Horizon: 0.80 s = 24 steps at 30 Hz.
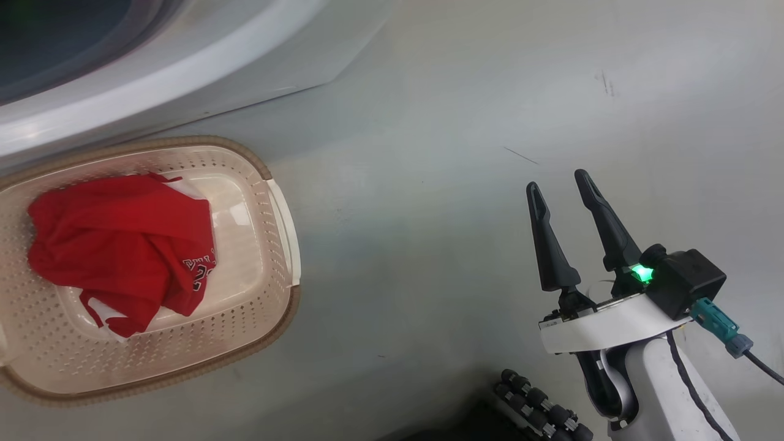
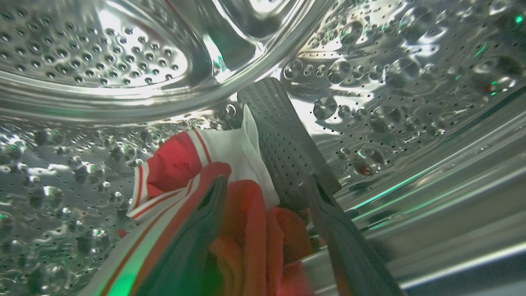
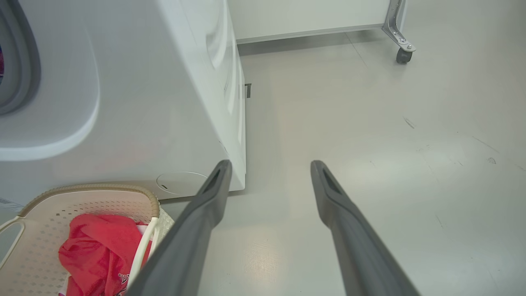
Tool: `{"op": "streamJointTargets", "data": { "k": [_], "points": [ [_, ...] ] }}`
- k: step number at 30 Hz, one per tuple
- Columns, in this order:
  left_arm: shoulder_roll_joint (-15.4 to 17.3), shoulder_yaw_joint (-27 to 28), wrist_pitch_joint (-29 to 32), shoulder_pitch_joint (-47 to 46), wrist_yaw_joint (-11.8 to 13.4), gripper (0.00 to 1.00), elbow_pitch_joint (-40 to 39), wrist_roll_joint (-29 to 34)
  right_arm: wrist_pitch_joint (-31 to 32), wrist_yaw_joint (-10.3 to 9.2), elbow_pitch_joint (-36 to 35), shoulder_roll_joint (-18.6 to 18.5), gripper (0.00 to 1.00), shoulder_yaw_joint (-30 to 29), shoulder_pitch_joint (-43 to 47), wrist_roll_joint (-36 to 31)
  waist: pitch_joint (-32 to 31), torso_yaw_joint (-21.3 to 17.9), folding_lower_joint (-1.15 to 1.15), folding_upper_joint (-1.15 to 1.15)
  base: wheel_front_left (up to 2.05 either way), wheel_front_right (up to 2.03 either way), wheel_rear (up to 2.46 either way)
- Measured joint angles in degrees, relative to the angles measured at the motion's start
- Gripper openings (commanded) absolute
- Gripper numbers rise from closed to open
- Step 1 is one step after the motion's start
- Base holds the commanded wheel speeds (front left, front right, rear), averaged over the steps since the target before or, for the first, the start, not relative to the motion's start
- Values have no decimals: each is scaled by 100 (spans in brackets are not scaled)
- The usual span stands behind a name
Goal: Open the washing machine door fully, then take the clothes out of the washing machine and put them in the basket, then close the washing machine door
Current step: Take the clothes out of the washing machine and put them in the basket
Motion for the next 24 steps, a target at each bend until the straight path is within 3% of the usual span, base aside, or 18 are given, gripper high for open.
{"op": "streamJointTargets", "data": {
  "k": [13, 14, 15, 24],
  "points": [
    [160, 254, 537, -342, 487, 100, 635, 54, -29, -2, 29, 7, 100, 40, -248, 129, 260, -207, 0, 0, 0, 0, 0],
    [162, 255, 577, -361, 509, 45, 669, 54, -29, -2, 30, 7, 100, 38, -259, 129, 260, -208, 0, 0, 0, 0, 0],
    [160, 252, 610, -381, 509, 3, 694, 54, -29, -2, 30, 7, 100, 36, -271, 129, 259, -208, 0, 0, 0, 0, 0],
    [119, 155, 463, -438, 511, 0, 713, 94, -30, -3, 29, 7, 100, 21, -332, 127, 258, -171, 0, 0, 0, 0, 0]
  ]
}}
